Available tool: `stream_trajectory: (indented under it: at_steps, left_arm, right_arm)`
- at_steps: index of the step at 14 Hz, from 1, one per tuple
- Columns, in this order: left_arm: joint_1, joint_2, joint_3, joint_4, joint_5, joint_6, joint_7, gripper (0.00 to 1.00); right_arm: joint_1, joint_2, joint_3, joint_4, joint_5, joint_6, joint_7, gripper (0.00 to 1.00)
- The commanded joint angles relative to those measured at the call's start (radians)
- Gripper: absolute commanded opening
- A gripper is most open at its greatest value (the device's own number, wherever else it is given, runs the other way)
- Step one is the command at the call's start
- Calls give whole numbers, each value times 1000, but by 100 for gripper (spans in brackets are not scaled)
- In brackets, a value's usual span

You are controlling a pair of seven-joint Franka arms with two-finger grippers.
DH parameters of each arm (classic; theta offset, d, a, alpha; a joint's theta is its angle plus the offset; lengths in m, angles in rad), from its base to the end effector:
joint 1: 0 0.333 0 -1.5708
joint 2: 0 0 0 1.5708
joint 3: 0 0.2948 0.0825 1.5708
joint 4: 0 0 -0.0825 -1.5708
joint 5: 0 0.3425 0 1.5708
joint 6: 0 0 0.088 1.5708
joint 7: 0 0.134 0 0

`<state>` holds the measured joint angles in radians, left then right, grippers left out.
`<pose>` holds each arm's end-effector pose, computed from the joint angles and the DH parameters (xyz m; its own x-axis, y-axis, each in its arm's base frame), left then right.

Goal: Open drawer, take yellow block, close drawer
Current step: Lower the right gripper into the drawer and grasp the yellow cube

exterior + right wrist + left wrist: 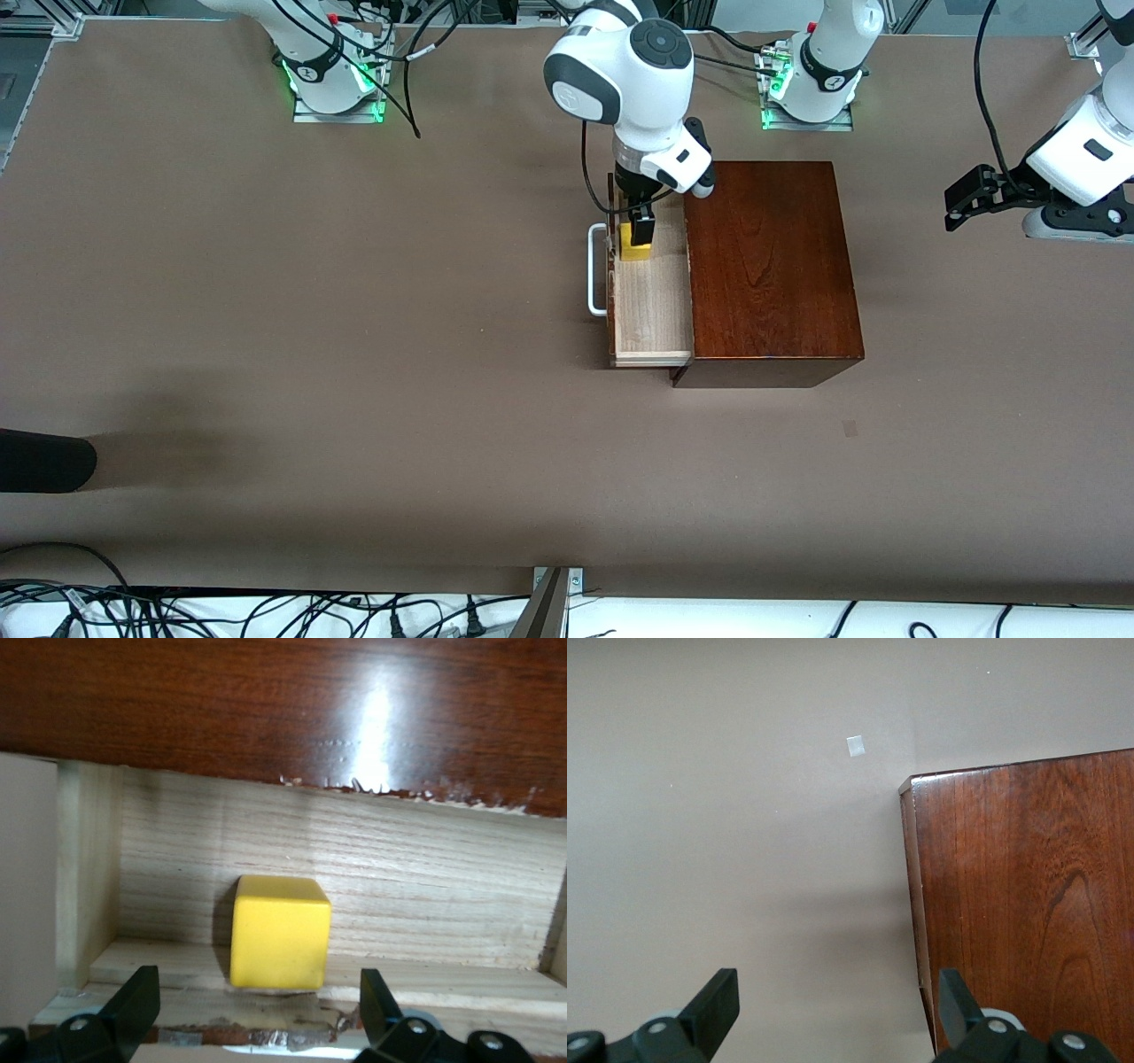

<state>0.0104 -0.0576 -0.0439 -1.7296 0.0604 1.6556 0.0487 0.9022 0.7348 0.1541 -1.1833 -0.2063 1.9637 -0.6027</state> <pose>0.5003 -0.0096 0.5443 0.9960 -0.0870 -0.0196 -0.0880 -0.9942 -0.0617 0.3858 0.5888 0.3316 -0.1194 0.9928 -0.0092 0.9873 0.1197 0.1045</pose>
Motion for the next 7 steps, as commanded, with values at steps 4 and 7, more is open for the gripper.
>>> stream_trajectory:
  at_steps: [4,7]
  left_arm:
    - [-6,-5,2,15,-16,-17,5,100]
    - [-7,-5,2,15,-16,-26,6,100]
  right_arm:
    - [7,64,-7,40,-16,58,-11,100]
    - [7,89,-7,40,-18,79,-8,100]
